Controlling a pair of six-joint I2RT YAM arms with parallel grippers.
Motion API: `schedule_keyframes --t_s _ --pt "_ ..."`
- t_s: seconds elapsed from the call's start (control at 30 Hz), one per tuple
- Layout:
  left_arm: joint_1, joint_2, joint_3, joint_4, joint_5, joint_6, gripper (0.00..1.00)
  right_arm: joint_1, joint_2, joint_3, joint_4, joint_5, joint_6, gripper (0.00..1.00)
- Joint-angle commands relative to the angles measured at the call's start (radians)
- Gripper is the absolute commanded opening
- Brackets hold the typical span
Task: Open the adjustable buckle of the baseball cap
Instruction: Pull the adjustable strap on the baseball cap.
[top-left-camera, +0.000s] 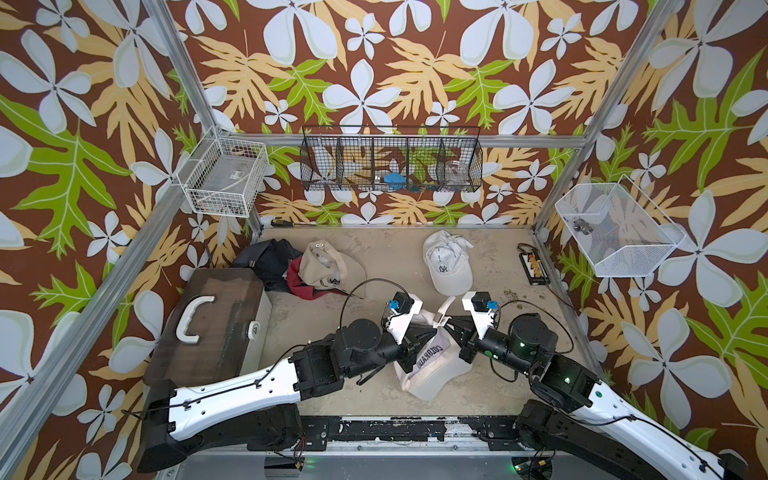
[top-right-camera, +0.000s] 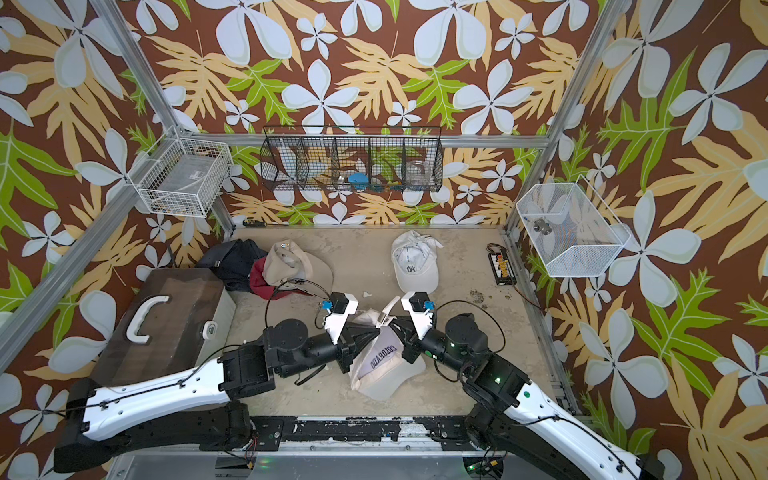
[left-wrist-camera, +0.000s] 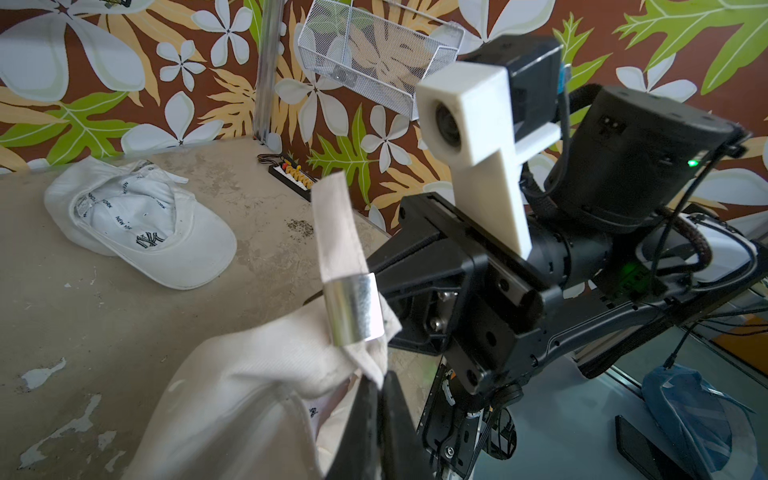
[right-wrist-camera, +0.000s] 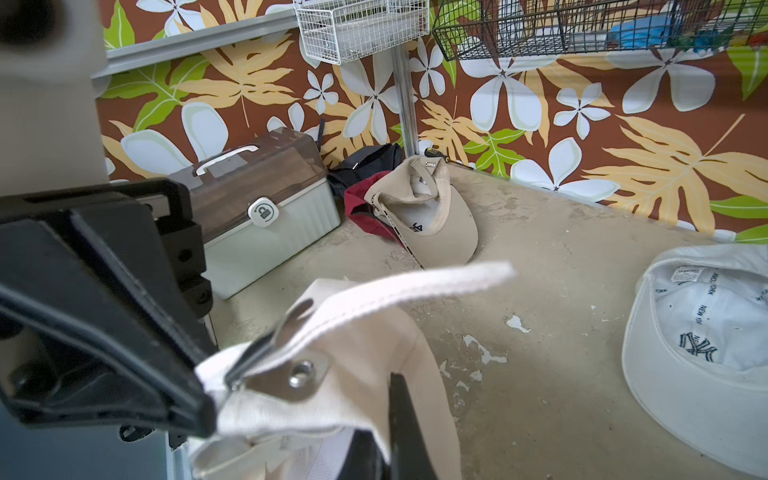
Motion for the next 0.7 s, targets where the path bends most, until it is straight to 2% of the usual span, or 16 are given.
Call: schedule_keyframes --t_s 0.0,0.67 --pt "0.0 -0.016 0.024 -0.023 -0.004 0.004 0.0 0.0 0.001 -0.005 -0.01 0.016 -0.026 0.0" --pt "0.0 -0.063 0.093 -0.145 -0.035 -0.06 0.0 0.0 0.137 -0.016 0.051 -0.031 -0.086 0.11"
